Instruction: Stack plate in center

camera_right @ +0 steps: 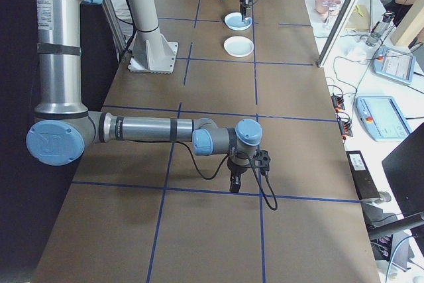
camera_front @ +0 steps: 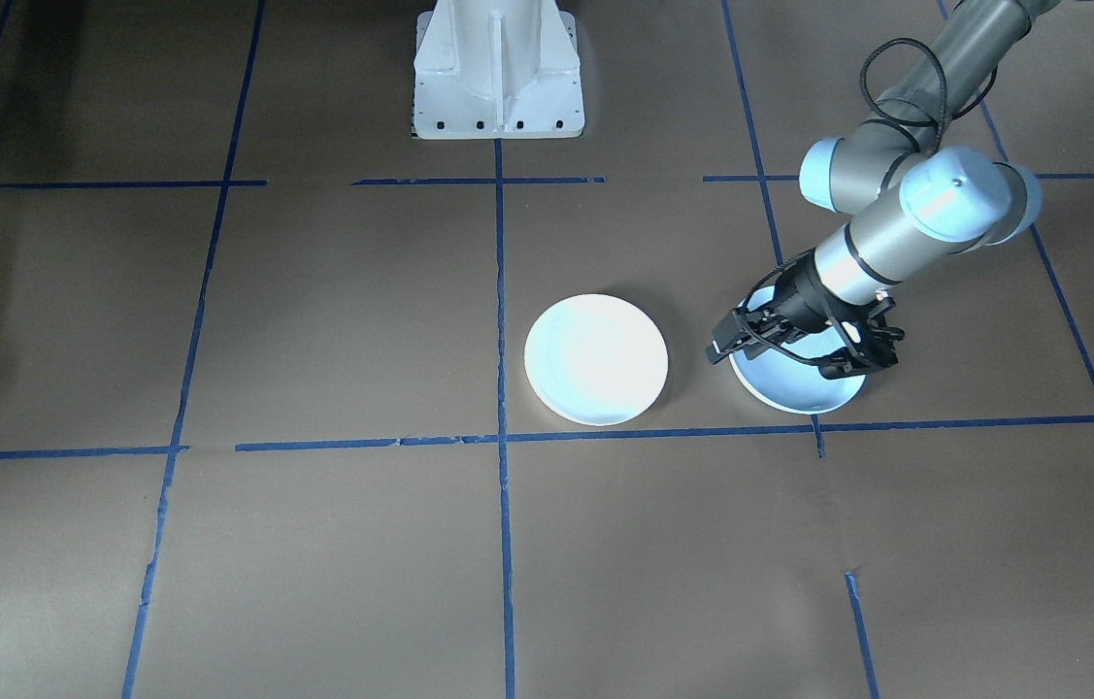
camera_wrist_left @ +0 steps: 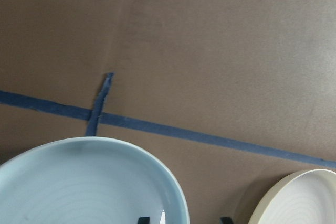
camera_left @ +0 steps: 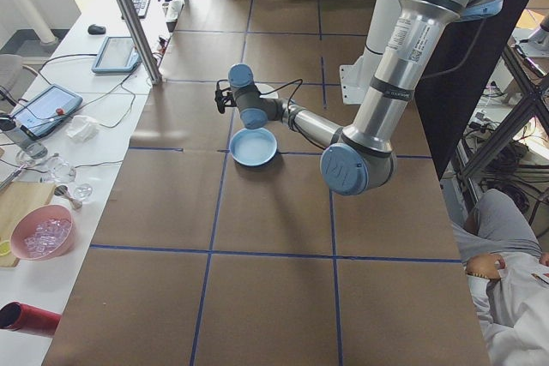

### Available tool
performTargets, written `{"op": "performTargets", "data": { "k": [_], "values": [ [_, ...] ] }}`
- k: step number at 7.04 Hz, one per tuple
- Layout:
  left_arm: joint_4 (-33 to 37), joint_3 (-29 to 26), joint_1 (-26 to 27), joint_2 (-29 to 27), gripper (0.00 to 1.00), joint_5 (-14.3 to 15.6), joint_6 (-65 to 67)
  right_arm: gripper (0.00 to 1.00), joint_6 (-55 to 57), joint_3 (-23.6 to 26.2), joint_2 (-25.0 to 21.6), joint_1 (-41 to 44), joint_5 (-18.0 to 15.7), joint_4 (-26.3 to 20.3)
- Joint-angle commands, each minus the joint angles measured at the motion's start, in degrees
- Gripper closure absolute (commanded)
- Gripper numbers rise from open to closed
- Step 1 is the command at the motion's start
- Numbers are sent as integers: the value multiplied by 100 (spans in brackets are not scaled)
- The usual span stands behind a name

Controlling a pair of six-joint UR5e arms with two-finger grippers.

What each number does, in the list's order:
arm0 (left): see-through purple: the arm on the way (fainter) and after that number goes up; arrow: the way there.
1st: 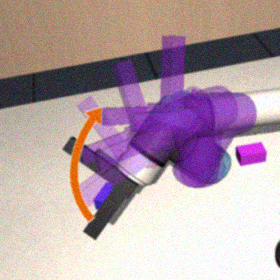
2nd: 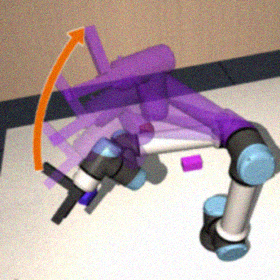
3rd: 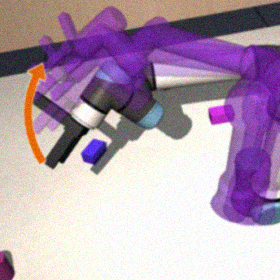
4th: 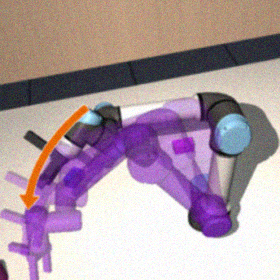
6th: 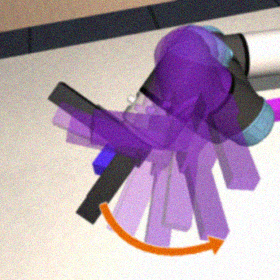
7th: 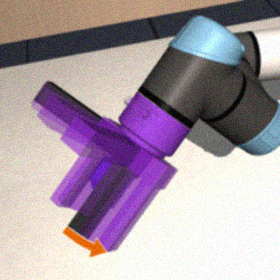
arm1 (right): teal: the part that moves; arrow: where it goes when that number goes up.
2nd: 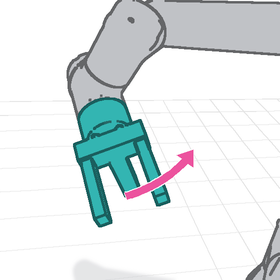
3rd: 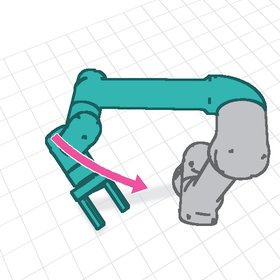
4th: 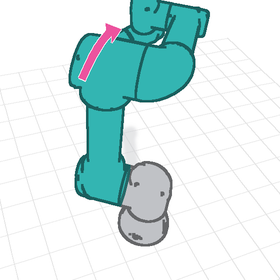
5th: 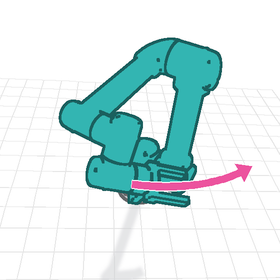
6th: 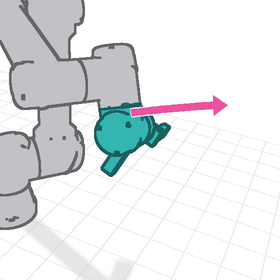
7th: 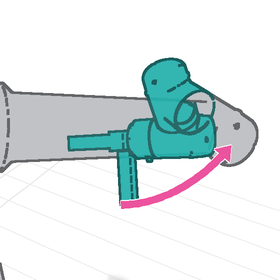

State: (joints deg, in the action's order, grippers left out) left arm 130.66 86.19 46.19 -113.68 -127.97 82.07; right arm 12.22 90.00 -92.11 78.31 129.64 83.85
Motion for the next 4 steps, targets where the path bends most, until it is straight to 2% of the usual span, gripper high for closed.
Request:
{"op": "performTargets", "data": {
  "k": [1,2,3,4],
  "values": [
    [-155,38,-303,-137,35,369,169,0,0,0,0,0,0,0],
    [-146,12,-660,-146,36,509,187,0,0,0,0,0,0,0],
    [-146,-32,-785,-189,35,806,187,0,0,0,0,0,0,0],
    [-155,-50,-787,-251,36,809,187,0,0,0,0,0,0,0]
  ]
}}
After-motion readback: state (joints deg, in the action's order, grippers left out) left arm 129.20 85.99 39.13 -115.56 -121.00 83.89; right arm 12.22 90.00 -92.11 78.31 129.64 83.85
